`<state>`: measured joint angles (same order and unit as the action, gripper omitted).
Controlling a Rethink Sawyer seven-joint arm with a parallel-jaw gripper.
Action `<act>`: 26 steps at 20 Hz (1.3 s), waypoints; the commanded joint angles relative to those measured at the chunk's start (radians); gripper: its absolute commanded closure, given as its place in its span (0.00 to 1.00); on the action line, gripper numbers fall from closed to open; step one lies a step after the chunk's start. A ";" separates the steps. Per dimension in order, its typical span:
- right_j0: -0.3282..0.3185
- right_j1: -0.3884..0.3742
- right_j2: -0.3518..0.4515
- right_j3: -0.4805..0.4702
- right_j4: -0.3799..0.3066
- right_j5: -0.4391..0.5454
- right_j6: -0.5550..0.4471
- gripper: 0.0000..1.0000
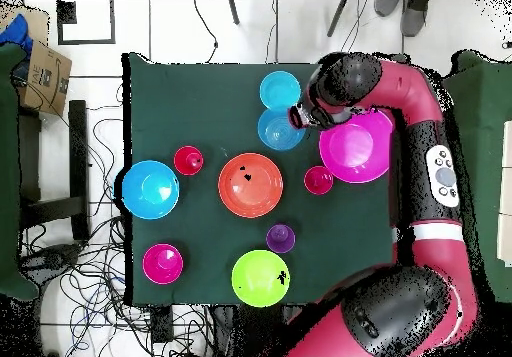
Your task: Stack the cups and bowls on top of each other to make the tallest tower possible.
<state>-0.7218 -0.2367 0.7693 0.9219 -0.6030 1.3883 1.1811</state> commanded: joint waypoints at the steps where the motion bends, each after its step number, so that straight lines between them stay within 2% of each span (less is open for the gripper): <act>1: 0.046 0.044 0.026 -0.097 -0.051 0.036 -0.394 1.00; 10: 0.090 0.076 0.029 -0.224 -0.070 0.100 -0.441 1.00; 13: 0.114 0.105 0.040 -0.310 -0.091 0.127 -0.473 1.00; 14: 0.115 0.104 0.036 -0.306 -0.088 0.116 -0.474 1.00; 19: 0.150 0.143 0.058 -0.422 -0.118 0.151 -0.514 1.00; 26: 0.177 0.148 0.076 -0.497 -0.146 0.203 -0.540 1.00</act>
<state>-0.5884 -0.0920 0.7996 0.5542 -0.6572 1.4562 0.9813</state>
